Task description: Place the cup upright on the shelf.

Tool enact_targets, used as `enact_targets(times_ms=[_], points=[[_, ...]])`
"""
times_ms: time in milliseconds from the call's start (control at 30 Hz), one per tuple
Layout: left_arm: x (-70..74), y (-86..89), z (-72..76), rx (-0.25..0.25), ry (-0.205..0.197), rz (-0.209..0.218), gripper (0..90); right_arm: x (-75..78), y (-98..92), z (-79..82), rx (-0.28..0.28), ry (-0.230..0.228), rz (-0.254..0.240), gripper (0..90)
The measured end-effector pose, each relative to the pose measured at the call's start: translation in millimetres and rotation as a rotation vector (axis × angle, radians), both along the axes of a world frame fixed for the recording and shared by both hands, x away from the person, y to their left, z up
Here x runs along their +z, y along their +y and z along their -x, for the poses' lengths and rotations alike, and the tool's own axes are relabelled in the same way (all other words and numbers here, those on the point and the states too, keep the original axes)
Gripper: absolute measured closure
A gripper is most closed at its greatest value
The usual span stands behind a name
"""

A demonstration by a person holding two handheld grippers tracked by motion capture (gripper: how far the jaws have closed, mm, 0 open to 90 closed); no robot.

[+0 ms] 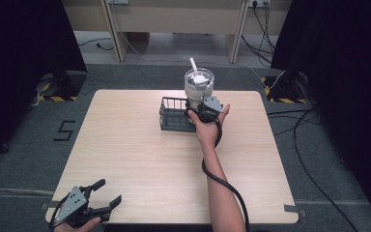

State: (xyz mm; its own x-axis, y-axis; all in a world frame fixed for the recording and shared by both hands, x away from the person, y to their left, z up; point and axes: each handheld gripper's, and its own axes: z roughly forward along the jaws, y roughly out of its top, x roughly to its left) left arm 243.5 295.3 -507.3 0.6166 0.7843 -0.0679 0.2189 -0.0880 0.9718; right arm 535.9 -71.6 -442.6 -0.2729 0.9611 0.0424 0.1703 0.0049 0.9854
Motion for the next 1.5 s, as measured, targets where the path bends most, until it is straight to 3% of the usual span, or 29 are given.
enact_targets(times_ms=[167,700,1133,1500], points=[[0.2,-0.3,0.1,-0.003,0.0,-0.004,14.9,4.3,-1.1,3.6,0.005,-0.015,-0.003,8.6],[0.5,-1.7,0.4,-0.006,-0.002,-0.006,14.9,5.5,-13.0,23.7,0.01,0.012,0.008,8.6],[0.7,-2.3,1.0,-0.005,-0.005,-0.008,14.9,6.4,-27.2,50.9,0.062,0.049,0.046,8.7],[0.4,-1.9,1.5,0.0,-0.004,-0.011,14.9,6.2,-45.0,78.3,0.07,0.062,0.031,8.8]])
